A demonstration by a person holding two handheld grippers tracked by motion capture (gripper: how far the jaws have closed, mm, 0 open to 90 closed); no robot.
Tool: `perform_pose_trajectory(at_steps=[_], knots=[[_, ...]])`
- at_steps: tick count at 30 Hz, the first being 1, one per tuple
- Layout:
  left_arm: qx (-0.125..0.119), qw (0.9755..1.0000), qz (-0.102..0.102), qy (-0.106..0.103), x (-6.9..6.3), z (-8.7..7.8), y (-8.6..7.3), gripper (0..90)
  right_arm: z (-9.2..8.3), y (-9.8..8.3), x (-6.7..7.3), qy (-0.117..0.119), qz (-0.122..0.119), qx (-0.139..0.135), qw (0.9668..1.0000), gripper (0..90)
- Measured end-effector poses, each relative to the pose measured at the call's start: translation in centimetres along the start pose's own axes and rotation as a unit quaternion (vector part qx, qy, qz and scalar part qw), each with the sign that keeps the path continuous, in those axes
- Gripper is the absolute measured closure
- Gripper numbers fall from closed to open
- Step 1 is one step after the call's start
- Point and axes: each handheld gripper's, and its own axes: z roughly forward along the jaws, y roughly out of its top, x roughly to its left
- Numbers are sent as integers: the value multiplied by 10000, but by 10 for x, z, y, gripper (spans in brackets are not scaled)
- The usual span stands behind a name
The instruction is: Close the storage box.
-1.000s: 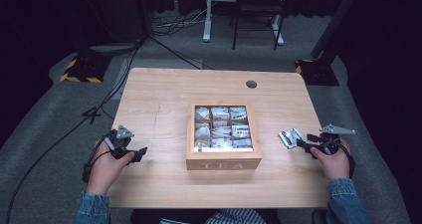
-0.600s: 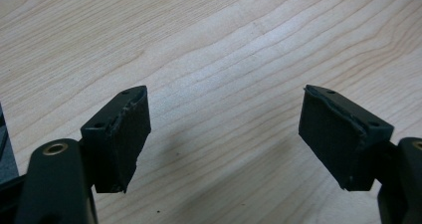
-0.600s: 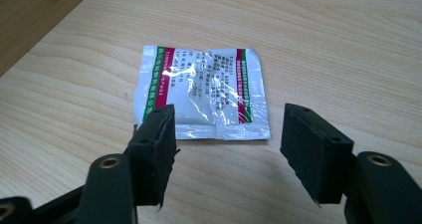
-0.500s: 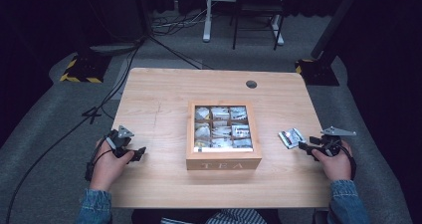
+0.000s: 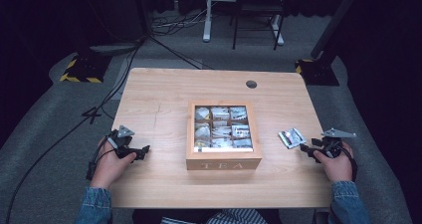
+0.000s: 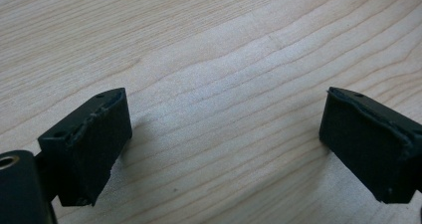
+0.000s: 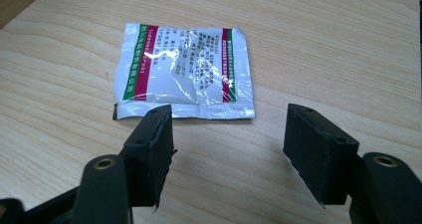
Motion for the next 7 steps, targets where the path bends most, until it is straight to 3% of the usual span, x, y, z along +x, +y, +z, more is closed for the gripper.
perform_pose_trajectory(at_steps=[4,7], knots=[[3,10000,-33,-3,0,0,0,67,1,-1,0,2,-22,30,10000,367],[180,9997,-172,49,-1,-4,4,110,0,-2,1,-3,-16,15,10000,365]])
